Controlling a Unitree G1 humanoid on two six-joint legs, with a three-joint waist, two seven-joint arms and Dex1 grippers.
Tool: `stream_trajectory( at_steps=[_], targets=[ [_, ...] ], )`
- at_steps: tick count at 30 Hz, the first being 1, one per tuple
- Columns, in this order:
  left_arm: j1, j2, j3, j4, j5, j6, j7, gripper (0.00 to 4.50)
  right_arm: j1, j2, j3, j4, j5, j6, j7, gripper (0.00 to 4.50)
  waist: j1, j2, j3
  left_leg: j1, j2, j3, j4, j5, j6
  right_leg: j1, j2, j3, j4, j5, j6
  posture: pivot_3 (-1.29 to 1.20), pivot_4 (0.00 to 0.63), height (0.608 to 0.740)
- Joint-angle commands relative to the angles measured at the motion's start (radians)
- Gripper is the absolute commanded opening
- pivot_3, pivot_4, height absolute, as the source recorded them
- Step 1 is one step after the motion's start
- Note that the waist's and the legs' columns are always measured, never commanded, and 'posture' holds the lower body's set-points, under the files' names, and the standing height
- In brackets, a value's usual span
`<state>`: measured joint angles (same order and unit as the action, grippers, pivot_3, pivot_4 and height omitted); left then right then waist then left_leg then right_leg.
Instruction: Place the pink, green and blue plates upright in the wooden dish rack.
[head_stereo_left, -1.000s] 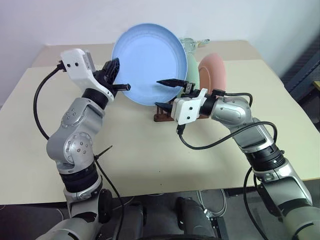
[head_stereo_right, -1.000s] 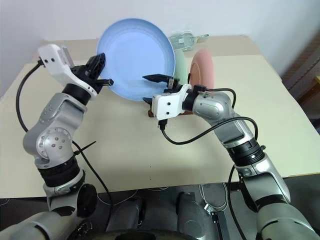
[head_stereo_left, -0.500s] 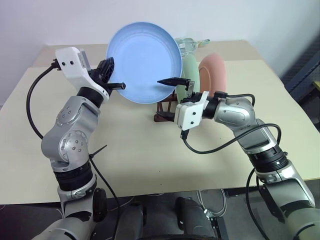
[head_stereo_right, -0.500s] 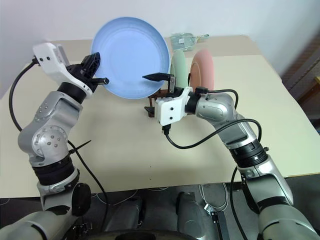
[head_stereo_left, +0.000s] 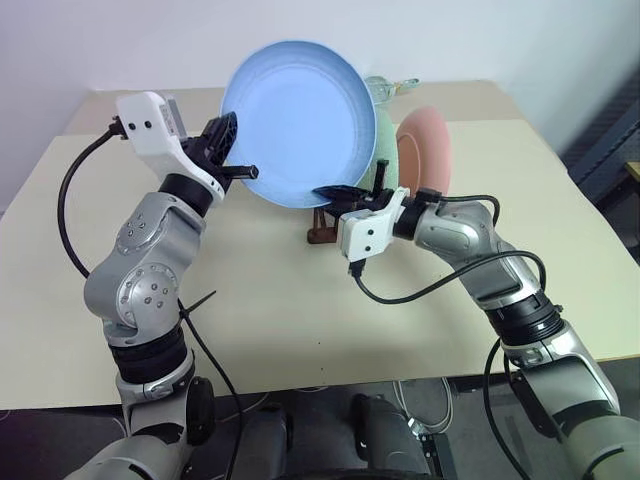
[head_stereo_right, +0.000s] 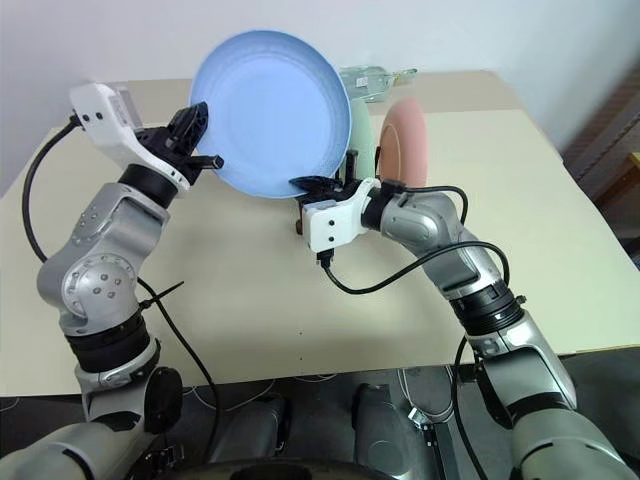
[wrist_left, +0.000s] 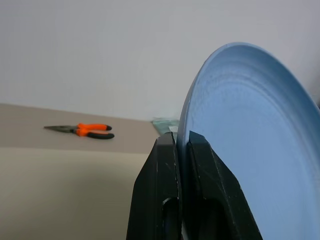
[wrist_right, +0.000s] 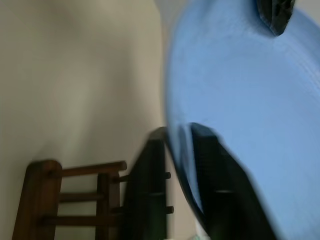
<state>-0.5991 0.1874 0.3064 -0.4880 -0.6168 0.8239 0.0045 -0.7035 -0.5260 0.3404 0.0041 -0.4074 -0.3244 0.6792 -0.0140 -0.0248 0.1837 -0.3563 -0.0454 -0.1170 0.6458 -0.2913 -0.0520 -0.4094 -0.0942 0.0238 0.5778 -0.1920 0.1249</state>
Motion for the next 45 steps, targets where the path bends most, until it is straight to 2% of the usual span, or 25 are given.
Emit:
stream_trajectory(
  at_steps=[1, 3, 6, 10, 14, 16, 19, 21, 24, 28, 35, 45],
  targets=[
    [-0.015, -0.021, 0.054, -0.026, -0.077, -0.023, 0.016, 0.72, -0.036, 0.009, -0.033, -0.037, 0.009, -0.016, -0.032, 0.0, 0.001, 0.0, 0.0, 0.0, 0.0, 0.0, 0.0, 0.0, 0.0, 0.0, 0.0, 0.0, 0.0, 0.0, 0.0, 0.0, 0.15, 0.74],
    [-0.044, -0.034, 0.115, -0.008, -0.117, -0.053, 0.053, 1.5, -0.04, 0.011, -0.036, -0.047, 0.011, -0.019, -0.033, 0.0, 0.001, 0.0, 0.0, 0.0, 0.0, 0.0, 0.0, 0.0, 0.0, 0.0, 0.0, 0.0, 0.0, 0.0, 0.0, 0.0, 0.15, 0.74],
    [-0.086, 0.018, 0.2, 0.068, -0.078, -0.117, 0.109, 2.93, -0.05, 0.016, -0.047, -0.064, 0.033, -0.019, -0.034, 0.0, 0.0, 0.0, 0.0, 0.0, 0.0, 0.0, 0.0, 0.0, 0.0, 0.0, 0.0, 0.0, 0.0, 0.0, 0.0, 0.0, 0.15, 0.74],
    [-0.049, 0.186, 0.226, 0.178, 0.051, -0.267, 0.023, 2.93, -0.062, 0.069, -0.106, -0.11, 0.209, 0.04, -0.013, 0.0, -0.006, 0.0, 0.0, 0.001, 0.001, 0.0, -0.001, 0.0, 0.0, -0.001, 0.001, 0.0, 0.001, 0.0, 0.0, 0.0, 0.15, 0.74],
    [0.1, 0.309, 0.104, 0.225, 0.173, -0.354, -0.131, 2.93, -0.065, 0.109, -0.183, -0.171, 0.449, 0.191, 0.044, 0.0, 0.0, 0.0, 0.0, 0.001, 0.001, 0.0, -0.001, 0.0, 0.0, -0.001, 0.001, 0.001, 0.0, 0.0, 0.0, 0.0, 0.15, 0.74],
    [0.194, 0.336, 0.01, 0.214, 0.214, -0.38, -0.219, 2.93, -0.069, 0.127, -0.221, -0.212, 0.581, 0.318, 0.062, 0.0, 0.008, 0.0, 0.0, 0.0, 0.0, 0.0, 0.0, 0.0, 0.0, 0.001, 0.001, 0.001, 0.0, 0.0, -0.001, 0.0, 0.15, 0.74],
    [0.327, 0.326, -0.084, 0.174, 0.199, -0.39, -0.336, 2.93, -0.085, 0.184, -0.304, -0.303, 0.889, 0.62, 0.014, 0.0, 0.007, 0.0, 0.0, 0.0, 0.0, -0.001, 0.0, 0.0, 0.0, 0.001, 0.0, 0.001, 0.0, -0.001, -0.004, 0.0, 0.15, 0.74],
    [0.405, 0.33, -0.143, 0.16, 0.204, -0.396, -0.405, 2.93, -0.095, 0.238, -0.364, -0.341, 1.102, 0.808, -0.076, 0.0, 0.0, 0.0, 0.0, 0.0, 0.002, -0.001, 0.0, 0.0, 0.001, -0.001, 0.0, 0.001, 0.001, -0.001, -0.005, 0.0, 0.15, 0.74],
    [0.479, 0.339, -0.217, 0.153, 0.233, -0.415, -0.472, 2.93, -0.098, 0.315, -0.425, -0.339, 1.276, 0.971, -0.233, 0.0, -0.005, 0.001, 0.0, 0.0, 0.004, 0.0, -0.003, 0.0, 0.001, -0.004, 0.002, 0.001, 0.002, 0.0, -0.007, 0.0, 0.15, 0.74],
    [0.536, 0.345, -0.272, 0.123, 0.248, -0.433, -0.537, 2.93, -0.098, 0.357, -0.44, -0.326, 1.36, 1.079, -0.335, 0.0, -0.003, 0.002, 0.0, -0.001, 0.007, 0.0, -0.004, 0.0, 0.001, -0.006, 0.005, 0.001, 0.002, -0.001, -0.011, 0.0, 0.15, 0.74],
    [0.534, 0.315, -0.283, 0.106, 0.25, -0.422, -0.538, 2.93, -0.111, 0.426, -0.488, -0.237, 1.446, 1.16, -0.506, 0.0, -0.001, 0.002, 0.0, -0.001, 0.007, 0.0, -0.004, 0.0, 0.001, -0.005, 0.005, 0.001, 0.002, -0.002, -0.011, 0.0, 0.15, 0.74],
    [0.512, 0.3, -0.278, 0.111, 0.256, -0.419, -0.534, 2.93, -0.133, 0.433, -0.492, -0.094, 1.372, 1.179, -0.605, 0.0, -0.005, 0.002, 0.0, -0.001, 0.007, 0.001, -0.004, 0.0, 0.001, -0.006, 0.006, 0.001, 0.002, -0.001, -0.011, 0.0, 0.15, 0.74]
  ],
)
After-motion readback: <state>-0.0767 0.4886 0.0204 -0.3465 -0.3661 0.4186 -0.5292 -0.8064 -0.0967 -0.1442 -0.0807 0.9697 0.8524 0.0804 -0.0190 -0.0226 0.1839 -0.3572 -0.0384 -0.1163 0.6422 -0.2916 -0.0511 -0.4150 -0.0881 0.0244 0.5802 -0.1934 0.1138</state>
